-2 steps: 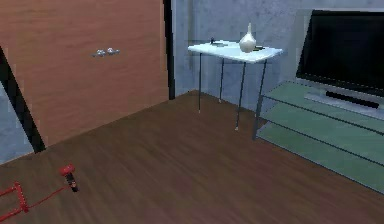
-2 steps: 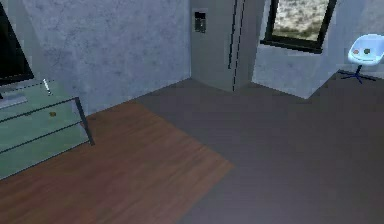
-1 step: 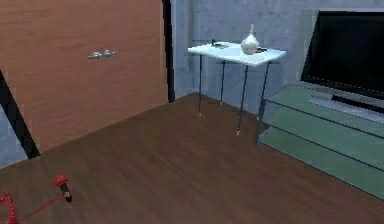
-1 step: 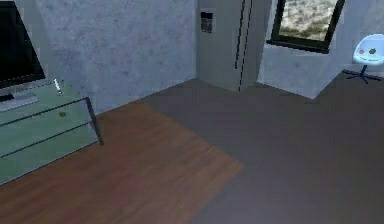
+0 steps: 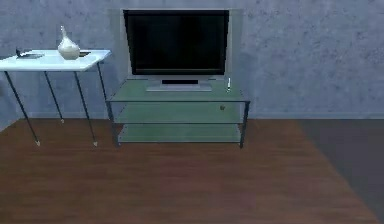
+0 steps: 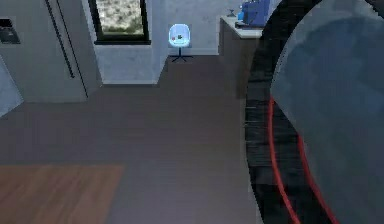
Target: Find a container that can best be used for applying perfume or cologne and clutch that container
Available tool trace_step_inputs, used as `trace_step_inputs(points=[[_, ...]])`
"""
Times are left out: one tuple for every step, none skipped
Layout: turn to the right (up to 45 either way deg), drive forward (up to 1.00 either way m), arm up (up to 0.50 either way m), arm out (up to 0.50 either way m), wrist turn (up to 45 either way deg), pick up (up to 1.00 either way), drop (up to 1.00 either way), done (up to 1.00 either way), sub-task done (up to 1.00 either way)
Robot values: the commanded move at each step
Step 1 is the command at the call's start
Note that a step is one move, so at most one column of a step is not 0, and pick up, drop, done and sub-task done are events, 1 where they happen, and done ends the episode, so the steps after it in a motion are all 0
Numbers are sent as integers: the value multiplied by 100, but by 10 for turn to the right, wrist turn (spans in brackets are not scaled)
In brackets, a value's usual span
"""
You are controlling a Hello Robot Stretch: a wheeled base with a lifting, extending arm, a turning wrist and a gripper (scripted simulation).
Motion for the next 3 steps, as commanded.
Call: trace_step_inputs(points=[[390, 0, 0, 0, 0, 0, 0, 0, 0], [0, 10, 0, 0, 0, 0, 0, 0, 0], [450, 0, 0, 0, 0, 0, 0, 0, 0]])
